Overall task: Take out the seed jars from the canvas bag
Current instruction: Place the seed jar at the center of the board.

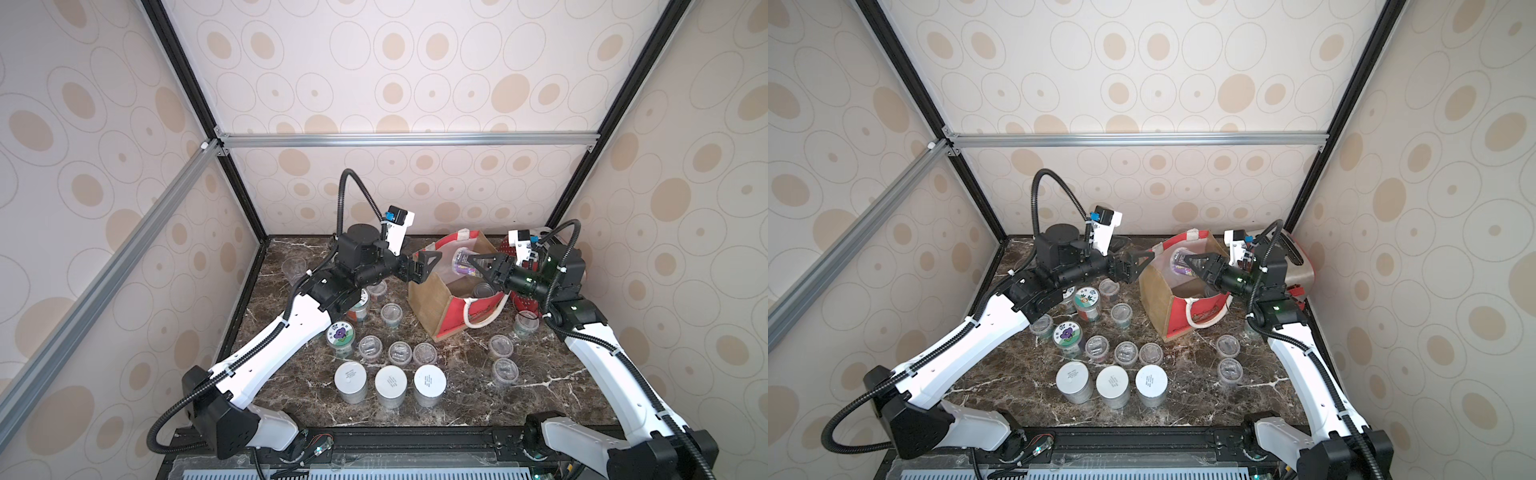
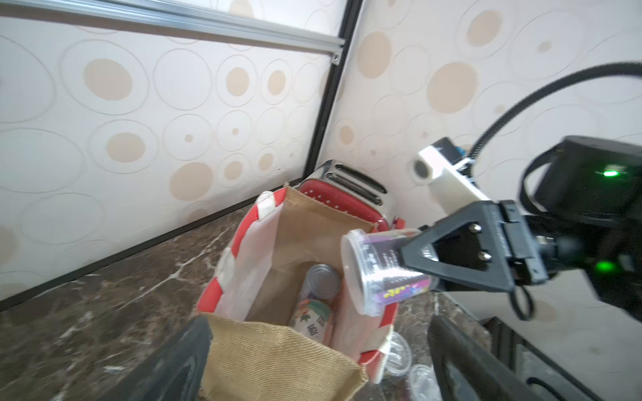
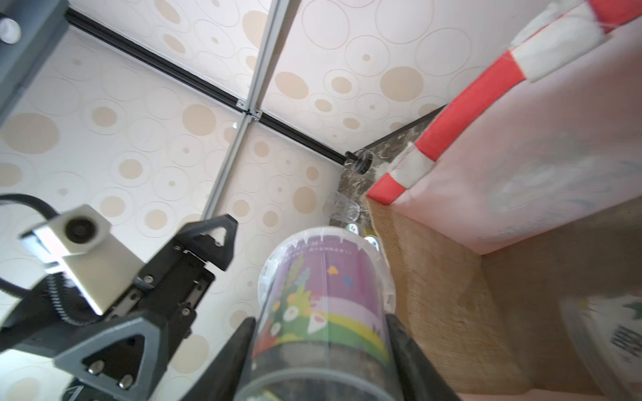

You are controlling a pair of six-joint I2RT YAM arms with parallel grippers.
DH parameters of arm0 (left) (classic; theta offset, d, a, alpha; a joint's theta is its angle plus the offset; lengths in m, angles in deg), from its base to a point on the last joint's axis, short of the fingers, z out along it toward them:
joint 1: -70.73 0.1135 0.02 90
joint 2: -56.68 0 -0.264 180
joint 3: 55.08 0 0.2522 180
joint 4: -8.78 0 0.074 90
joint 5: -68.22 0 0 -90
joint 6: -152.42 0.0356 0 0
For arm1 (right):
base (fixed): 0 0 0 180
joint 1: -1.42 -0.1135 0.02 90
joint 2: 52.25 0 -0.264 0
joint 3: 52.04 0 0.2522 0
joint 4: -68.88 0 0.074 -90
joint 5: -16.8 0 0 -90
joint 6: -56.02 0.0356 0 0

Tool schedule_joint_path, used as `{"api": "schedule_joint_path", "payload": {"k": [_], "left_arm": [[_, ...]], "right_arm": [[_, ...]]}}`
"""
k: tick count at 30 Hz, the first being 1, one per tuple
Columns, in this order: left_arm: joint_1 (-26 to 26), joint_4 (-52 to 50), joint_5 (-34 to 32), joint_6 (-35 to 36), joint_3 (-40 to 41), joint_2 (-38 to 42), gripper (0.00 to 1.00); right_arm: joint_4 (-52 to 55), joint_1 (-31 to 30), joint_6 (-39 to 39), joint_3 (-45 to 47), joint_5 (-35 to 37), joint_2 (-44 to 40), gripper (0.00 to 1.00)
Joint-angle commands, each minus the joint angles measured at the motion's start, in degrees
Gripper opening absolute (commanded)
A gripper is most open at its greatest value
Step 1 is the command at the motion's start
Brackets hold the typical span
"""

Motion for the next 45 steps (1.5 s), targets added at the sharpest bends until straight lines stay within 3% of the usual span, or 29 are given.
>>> {"api": "schedule_joint_path", "payload": {"k": [1, 7, 13, 26, 36, 45], "left_arm": [[1.7, 13.8, 14.7, -11.8, 6.4, 1.5, 0.98], [2.4, 38.3, 24.3, -29.6, 15.9, 0.5, 0.98], [2.4, 55.1, 27.6, -42.1, 19.6, -2.0, 0.98], [4.2, 49.8, 27.0, -40.3, 21.1, -2.1, 0.98], [5.7, 67.8, 31.6, -54.1, 22.7, -6.0, 0.98], [6.1, 68.2, 32.2, -54.9, 23.0, -6.1, 0.98]], "right_arm": [[-12.7, 0.1, 9.3, -0.1, -6.7, 1.2, 0.55], [-19.0, -2.3, 13.6, -0.7, -9.2, 3.7, 0.55], [-19.3, -6.0, 12.5, -1.8, -9.7, 5.3, 0.55], [-19.1, -8.1, 10.6, -3.2, -12.1, 5.9, 0.55], [-19.8, -10.7, 10.0, -3.4, -14.4, 6.7, 0.55], [-18.7, -11.8, 8.7, -3.6, -15.2, 7.4, 0.55]]}}
